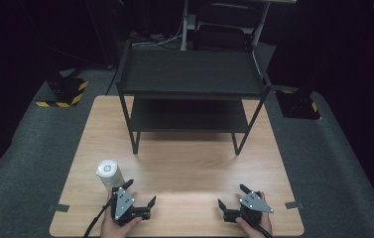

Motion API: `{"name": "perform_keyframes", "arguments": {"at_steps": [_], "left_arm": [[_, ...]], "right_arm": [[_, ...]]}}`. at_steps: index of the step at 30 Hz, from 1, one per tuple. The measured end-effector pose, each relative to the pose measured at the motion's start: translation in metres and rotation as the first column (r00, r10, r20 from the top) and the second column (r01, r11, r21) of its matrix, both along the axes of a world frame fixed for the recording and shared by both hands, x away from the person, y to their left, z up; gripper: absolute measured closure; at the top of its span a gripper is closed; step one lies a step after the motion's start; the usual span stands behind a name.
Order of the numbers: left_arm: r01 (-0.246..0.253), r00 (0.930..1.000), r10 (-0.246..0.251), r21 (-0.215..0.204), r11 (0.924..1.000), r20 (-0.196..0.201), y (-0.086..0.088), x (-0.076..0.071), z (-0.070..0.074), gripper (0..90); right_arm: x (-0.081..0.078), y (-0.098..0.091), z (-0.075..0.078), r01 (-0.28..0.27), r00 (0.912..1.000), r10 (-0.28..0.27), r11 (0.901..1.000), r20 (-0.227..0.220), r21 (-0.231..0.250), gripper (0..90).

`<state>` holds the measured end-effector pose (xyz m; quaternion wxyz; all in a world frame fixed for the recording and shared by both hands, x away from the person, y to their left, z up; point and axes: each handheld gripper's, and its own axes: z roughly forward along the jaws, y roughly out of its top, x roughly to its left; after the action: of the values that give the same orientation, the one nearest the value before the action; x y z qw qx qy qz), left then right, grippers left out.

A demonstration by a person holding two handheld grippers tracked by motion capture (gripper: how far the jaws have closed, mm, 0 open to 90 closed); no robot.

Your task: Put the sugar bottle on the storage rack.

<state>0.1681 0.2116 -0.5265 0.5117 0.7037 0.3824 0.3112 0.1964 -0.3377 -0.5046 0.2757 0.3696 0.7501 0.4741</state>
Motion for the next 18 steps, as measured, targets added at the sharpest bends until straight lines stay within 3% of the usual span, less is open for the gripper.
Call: {"name": "perform_keyframes", "arguments": {"at_steps": [18], "left_arm": [[0.002, 1.0, -0.002, -0.013, 0.9999, -0.009, 0.0015, 0.0002, 0.0001, 0.5]], "right_arm": [[0.0, -0.0005, -0.0001, 0.007, 1.0, -0.007, 0.9999, -0.006, 0.009, 0.2]]}}
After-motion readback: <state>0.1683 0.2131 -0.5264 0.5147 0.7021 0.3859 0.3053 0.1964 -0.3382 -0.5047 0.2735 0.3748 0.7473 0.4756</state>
